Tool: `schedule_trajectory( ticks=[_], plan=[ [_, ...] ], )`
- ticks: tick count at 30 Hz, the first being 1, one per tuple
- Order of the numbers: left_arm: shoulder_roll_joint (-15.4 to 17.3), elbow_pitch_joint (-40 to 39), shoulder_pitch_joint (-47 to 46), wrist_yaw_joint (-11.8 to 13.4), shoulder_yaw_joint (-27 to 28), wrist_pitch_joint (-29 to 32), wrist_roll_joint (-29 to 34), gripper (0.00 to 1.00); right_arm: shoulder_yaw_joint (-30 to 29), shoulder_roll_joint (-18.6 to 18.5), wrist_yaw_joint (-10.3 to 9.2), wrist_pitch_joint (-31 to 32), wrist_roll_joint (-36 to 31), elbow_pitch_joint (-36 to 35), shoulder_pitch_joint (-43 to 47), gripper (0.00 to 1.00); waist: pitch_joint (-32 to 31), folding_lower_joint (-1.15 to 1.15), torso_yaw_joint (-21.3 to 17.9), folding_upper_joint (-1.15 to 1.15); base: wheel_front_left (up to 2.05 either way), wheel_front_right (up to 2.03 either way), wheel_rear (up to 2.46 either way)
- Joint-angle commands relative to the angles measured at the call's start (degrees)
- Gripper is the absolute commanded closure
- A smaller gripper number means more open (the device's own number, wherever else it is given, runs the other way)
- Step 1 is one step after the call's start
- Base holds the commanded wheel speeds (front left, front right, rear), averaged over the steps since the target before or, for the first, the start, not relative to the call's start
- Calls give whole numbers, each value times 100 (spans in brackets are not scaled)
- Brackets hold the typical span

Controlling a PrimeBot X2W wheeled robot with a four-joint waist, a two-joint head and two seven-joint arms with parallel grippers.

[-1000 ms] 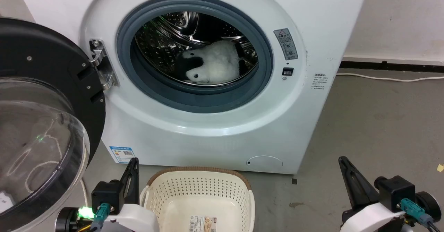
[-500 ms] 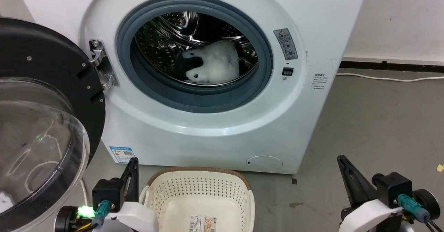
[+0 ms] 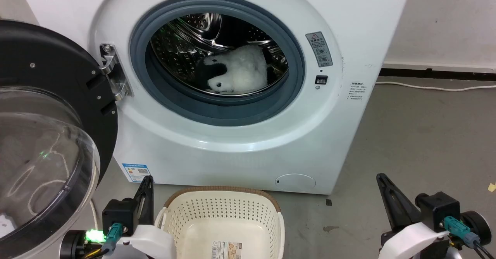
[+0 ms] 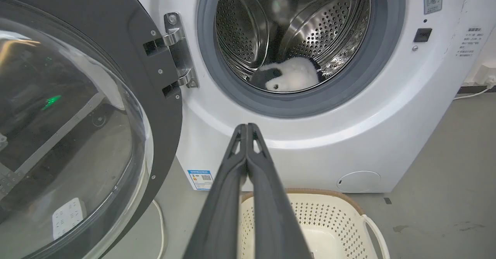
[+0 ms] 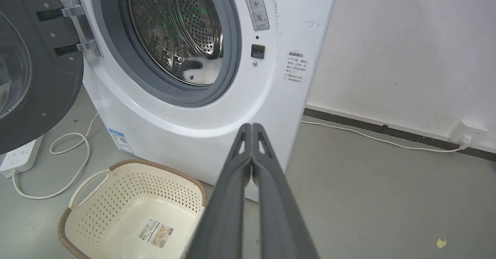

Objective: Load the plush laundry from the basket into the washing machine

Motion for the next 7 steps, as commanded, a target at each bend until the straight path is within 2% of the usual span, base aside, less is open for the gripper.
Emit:
schedule_trajectory(
  ticks=[1,7],
  plan=[
    [-4,-28,-90,-25,3,1,9,100,-5,20,-5,8,-43,13,-68,100,0,0,0,0,0,0,0],
    [-4,-28,-90,-25,3,1,9,100,-5,20,-5,8,-43,13,-68,100,0,0,0,0,0,0,0]
  ],
)
